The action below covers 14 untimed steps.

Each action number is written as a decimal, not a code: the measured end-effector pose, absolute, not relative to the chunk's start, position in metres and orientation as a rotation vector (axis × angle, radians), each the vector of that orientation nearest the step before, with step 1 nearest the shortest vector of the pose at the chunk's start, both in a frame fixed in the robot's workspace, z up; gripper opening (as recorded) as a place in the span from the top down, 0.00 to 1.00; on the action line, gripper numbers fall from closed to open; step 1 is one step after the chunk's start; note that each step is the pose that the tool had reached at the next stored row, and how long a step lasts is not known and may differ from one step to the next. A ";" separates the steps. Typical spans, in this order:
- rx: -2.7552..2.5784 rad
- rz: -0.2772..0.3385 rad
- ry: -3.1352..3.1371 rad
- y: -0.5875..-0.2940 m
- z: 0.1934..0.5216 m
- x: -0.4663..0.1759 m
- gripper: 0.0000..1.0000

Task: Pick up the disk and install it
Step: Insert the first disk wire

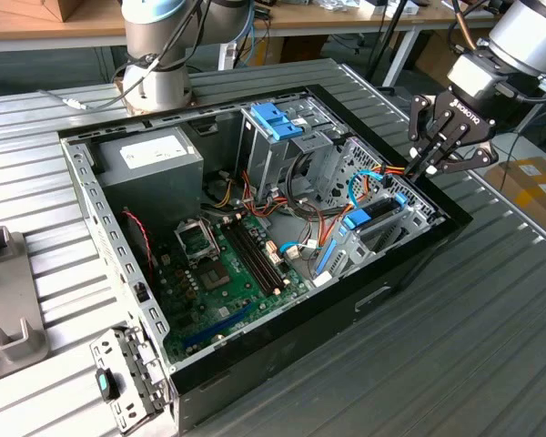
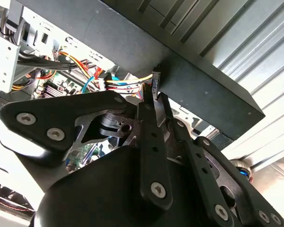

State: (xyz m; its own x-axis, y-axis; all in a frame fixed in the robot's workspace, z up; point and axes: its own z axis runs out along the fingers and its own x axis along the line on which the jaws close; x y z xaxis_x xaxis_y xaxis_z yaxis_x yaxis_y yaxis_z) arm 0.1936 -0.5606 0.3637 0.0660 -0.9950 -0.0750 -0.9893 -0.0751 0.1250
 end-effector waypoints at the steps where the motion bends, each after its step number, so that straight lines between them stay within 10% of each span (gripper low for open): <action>1: 2.264 -0.218 -2.108 -0.561 0.364 0.194 0.80; 14: 2.261 -0.220 -2.114 -0.561 0.364 0.180 0.80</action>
